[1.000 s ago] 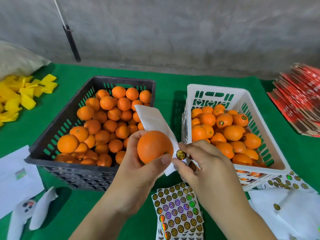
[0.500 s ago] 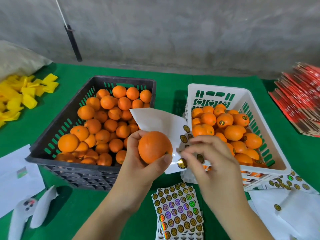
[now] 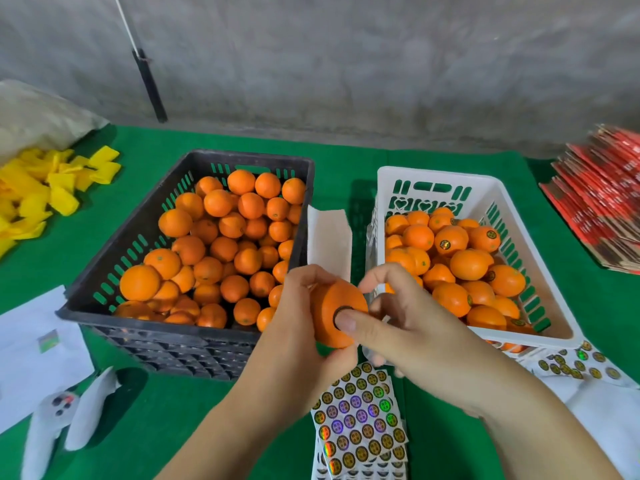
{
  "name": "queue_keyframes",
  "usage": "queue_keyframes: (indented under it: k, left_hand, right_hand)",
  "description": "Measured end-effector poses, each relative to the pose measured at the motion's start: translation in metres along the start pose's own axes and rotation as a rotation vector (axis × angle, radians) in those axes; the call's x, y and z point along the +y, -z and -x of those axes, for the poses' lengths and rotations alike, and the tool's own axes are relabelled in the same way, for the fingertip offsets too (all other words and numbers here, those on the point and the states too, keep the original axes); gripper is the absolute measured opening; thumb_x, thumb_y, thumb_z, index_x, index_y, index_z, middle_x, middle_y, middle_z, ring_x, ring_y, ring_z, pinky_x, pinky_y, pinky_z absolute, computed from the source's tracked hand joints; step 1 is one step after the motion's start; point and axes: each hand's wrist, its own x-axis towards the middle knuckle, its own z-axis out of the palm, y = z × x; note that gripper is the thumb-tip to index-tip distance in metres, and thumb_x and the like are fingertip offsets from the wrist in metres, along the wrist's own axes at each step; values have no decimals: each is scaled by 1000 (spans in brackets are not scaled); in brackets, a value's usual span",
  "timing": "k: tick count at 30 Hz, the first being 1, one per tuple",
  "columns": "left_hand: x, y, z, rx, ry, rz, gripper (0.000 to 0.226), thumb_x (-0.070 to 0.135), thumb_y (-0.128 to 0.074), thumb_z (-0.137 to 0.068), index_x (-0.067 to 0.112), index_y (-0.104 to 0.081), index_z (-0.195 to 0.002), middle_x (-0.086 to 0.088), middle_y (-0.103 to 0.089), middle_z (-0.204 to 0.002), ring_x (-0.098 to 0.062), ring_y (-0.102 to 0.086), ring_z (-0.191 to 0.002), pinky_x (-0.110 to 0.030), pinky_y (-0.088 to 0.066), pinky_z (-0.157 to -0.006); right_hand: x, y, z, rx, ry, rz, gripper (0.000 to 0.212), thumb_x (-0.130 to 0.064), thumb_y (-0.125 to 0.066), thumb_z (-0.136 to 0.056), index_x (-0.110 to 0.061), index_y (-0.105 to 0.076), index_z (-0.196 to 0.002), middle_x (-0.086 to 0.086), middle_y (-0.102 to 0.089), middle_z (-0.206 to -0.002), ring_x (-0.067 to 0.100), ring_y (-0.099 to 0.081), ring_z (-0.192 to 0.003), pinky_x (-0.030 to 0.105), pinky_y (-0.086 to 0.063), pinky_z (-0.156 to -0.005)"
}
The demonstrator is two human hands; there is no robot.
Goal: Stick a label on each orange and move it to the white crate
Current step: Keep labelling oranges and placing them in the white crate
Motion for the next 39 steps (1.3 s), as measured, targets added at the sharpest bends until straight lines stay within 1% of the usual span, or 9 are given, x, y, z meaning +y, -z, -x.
queue_keyframes:
  k: [5, 8, 14, 18, 22, 26, 30, 35, 39]
  left_hand:
    - [-1, -3, -4, -67, -176, -158, 73, 43, -75, -88, 28, -29, -143, 15, -35, -139, -5, -53, -124, -15, -48, -92]
    - [-7, -4, -9, -61, 27, 74, 113, 66, -89, -61, 18, -34, -147, 0, -45, -145, -25, -49, -141, -42, -46, -112]
    - [-6, -7, -11, 42, -151, 425, 58, 22, -58, -106, 16, -27, -154, -16, -38, -157, -42, -40, -144, -56, -38, -116]
    - [-15, -4, -18, 100, -54, 571, 41, 10, -57, -104, 18, -47, -143, -11, -50, -148, -37, -48, -138, -50, -46, -111]
    - [-27, 0, -24, 25, 94, 568, 36, 5, -54, -104, 28, -60, -131, -13, -59, -135, -39, -57, -126, -59, -50, -101]
    - [-61, 13, -47, -127, 84, 502, 46, 11, -57, -104, 22, -44, -147, -13, -52, -144, -44, -56, -123, -60, -54, -98]
    - [-135, 38, -104, 66, 310, 20, 41, 3, -50, -102, 20, -50, -140, -5, -55, -137, -32, -60, -111, -40, -49, -92]
    - [-230, 60, -158, -676, 585, -1130, 61, 15, -60, -94, 24, -40, -151, -11, -40, -151, -38, -40, -139, -49, -41, -112]
    - [-265, 73, -166, -790, 455, -1396, 79, 13, -67, -94, 30, -25, -159, -5, -33, -158, -36, -35, -142, -42, -43, -105]
  right_hand:
    - [27, -15, 7, 81, 73, -371, 51, -41, -83, -81, -40, -65, -130, -1, -71, -122, 30, -76, -99, 36, -62, -79]
    - [41, -18, 10, 197, 138, -343, 59, -49, -88, -76, -36, -66, -129, -6, -71, -125, 24, -75, -107, 36, -62, -85]
    - [49, 31, 5, 389, 72, -428, 86, -66, -99, -47, -38, -69, -123, -3, -71, -126, 22, -75, -99, 36, -61, -81]
    - [45, 40, -8, 594, -41, -227, 75, -64, -75, -84, -41, -49, -150, -11, -52, -152, 12, -56, -133, 35, -47, -100]
    - [47, 16, -10, 205, 56, -393, 22, -25, -61, -108, -36, -75, -120, -14, -75, -122, 10, -70, -118, 40, -55, -105]
    - [54, 3, -25, 370, 187, -504, 63, 9, -61, -95, -50, -82, -96, -25, -79, -101, -7, -75, -92, 12, -59, -72]
    - [70, 6, -31, 447, 186, -551, 41, -38, -77, -82, -30, -76, -123, 4, -78, -121, 27, -77, -107, 47, -64, -81]
    - [76, -7, -43, 408, 135, -577, 65, -60, -89, -71, -27, -75, -126, 8, -78, -122, 33, -76, -110, 48, -63, -83]
    - [85, -8, -45, 444, 126, -545, 69, -63, -89, -72, -30, -73, -130, 5, -77, -124, 30, -75, -115, 64, -51, -101]
